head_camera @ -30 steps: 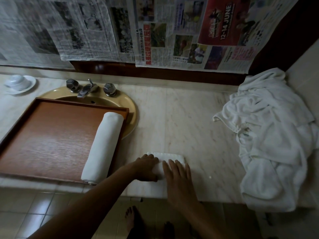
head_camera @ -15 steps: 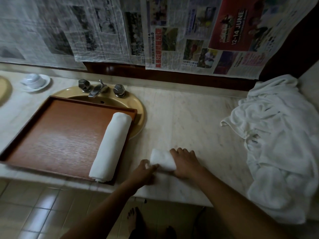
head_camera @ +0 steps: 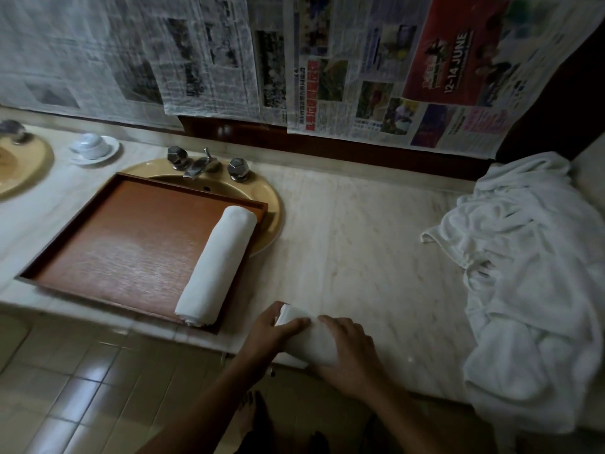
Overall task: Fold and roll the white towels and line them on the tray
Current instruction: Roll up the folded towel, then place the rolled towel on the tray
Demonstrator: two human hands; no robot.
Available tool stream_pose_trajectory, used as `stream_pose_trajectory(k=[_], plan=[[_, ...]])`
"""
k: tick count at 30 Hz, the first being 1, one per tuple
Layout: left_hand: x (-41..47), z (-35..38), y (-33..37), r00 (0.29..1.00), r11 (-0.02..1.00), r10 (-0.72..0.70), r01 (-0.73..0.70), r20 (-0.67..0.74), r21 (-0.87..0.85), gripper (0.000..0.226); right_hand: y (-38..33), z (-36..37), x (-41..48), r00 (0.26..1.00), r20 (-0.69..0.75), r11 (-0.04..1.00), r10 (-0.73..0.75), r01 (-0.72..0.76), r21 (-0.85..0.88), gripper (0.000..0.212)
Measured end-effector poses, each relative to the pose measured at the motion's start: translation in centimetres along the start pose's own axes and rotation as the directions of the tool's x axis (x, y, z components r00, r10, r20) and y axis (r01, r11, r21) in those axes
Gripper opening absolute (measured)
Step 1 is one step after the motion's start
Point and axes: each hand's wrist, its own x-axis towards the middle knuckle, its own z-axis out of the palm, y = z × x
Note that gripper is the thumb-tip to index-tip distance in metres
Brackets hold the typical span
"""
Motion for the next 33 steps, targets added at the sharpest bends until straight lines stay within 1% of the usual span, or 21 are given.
stream_pose_trajectory(k=[1, 2, 3, 4, 5, 7, 8, 9, 10, 11, 12, 13, 15, 17, 18, 20, 23, 26, 28, 30, 33], plan=[[-0.3, -0.4, 0.3, 1.000, 1.000, 0.021, -0.021, -0.006, -0.009, 0.041, 0.0, -0.3, -0.5, 0.999, -0.024, 0.987, 0.049, -0.045, 0.154, 0.098], [-0.6, -0.8, 0.7, 0.999, 0.999, 0.034, -0.034, -0.020, -0.036, 0.043, 0.0, -0.8, -1.0, 0.992, -0.040, 0.933, 0.119, -0.098, 0.347, 0.101], [-0.8, -1.2, 1.2, 0.999, 0.997, 0.043, -0.045, -0.030, -0.070, 0.044, -0.1, -1.3, -1.3, 0.978, -0.028, 0.819, 0.209, -0.159, 0.552, 0.104], [-1.0, -1.5, 1.7, 0.998, 0.994, 0.056, -0.058, -0.031, -0.094, 0.044, -0.5, -1.8, -1.6, 0.957, 0.029, 0.655, 0.287, -0.219, 0.723, 0.107], [-1.5, -1.7, 2.2, 0.997, 0.990, 0.073, -0.076, -0.029, -0.116, 0.042, -0.8, -2.2, -1.9, 0.934, 0.118, 0.473, 0.338, -0.277, 0.836, 0.109], [-2.3, -2.0, 3.1, 0.993, 0.981, 0.119, -0.121, -0.019, -0.150, 0.038, -1.2, -2.7, -2.0, 0.892, 0.319, 0.088, 0.321, -0.364, 0.927, 0.104], [-2.7, -2.2, 3.5, 0.989, 0.978, 0.145, -0.146, -0.019, -0.149, 0.038, -1.4, -3.0, -2.0, 0.883, 0.386, -0.065, 0.268, -0.383, 0.921, 0.091], [-3.0, -2.3, 3.7, 0.986, 0.975, 0.164, -0.166, -0.022, -0.145, 0.039, -1.9, -3.3, -1.9, 0.883, 0.414, -0.173, 0.223, -0.382, 0.908, 0.074], [-3.2, -2.6, 3.9, 0.983, 0.974, 0.180, -0.182, -0.027, -0.138, 0.041, -2.5, -3.6, -1.9, 0.889, 0.409, -0.236, 0.205, -0.360, 0.903, 0.060], [-3.3, -2.8, 4.1, 0.981, 0.971, 0.192, -0.195, -0.032, -0.139, 0.043, -3.1, -4.0, -1.6, 0.900, 0.382, -0.257, 0.208, -0.327, 0.909, 0.051], [-3.4, -3.0, 4.2, 0.979, 0.968, 0.202, -0.206, -0.038, -0.143, 0.045, -3.6, -4.4, -1.4, 0.915, 0.336, -0.246, 0.225, -0.281, 0.928, 0.049], [-3.4, -3.3, 4.4, 0.978, 0.966, 0.204, -0.209, -0.046, -0.151, 0.046, -4.2, -4.6, -1.0, 0.928, 0.272, -0.195, 0.255, -0.226, 0.955, 0.050], [-3.5, -4.0, 4.6, 0.978, 0.963, 0.196, -0.205, -0.067, -0.174, 0.049, -5.6, -5.2, -0.2, 0.940, 0.102, 0.011, 0.326, -0.111, 0.994, 0.047], [-3.4, -5.1, 5.0, 0.975, 0.965, 0.194, -0.210, -0.106, -0.159, 0.056, -7.0, -5.7, 0.7, 0.941, -0.077, 0.266, 0.330, -0.015, 0.964, 0.037], [-3.4, -5.8, 5.3, 0.971, 0.968, 0.202, -0.217, -0.125, -0.126, 0.060, -7.5, -5.9, 1.2, 0.939, -0.151, 0.366, 0.308, 0.029, 0.930, 0.033], [-3.3, -7.6, 5.9, 0.958, 0.965, 0.248, -0.257, -0.142, -0.049, 0.054, -9.2, -6.6, 2.8, 0.930, -0.256, 0.493, 0.264, 0.097, 0.864, 0.016], [-3.1, -11.4, 6.5, 0.942, 0.950, 0.313, -0.309, -0.121, 0.046, 0.028, -12.4, -7.4, 6.2, 0.921, -0.309, 0.602, 0.237, 0.111, 0.791, 0.005], [-2.1, -16.4, 6.6, 0.919, 0.922, 0.367, -0.339, -0.144, 0.190, 0.022, -16.9, -7.0, 10.6, 0.927, -0.337, 0.712, 0.165, 0.124, 0.691, 0.007], [-1.3, -19.7, 6.6, 0.917, 0.901, 0.366, -0.307, -0.159, 0.307, 0.030, -20.2, -6.1, 13.9, 0.932, -0.336, 0.762, 0.134, 0.120, 0.637, 0.018], [-0.2, -23.1, 6.2, 0.933, 0.886, 0.337, -0.270, -0.126, 0.376, 0.041, -23.8, -4.9, 17.4, 0.938, -0.325, 0.795, 0.119, 0.106, 0.597, 0.025], [1.4, -26.1, 5.5, 0.956, 0.828, 0.292, -0.234, -0.035, 0.509, 0.062, -28.0, -3.3, 21.4, 0.964, -0.233, 0.880, 0.132, -0.005, 0.475, 0.032]])
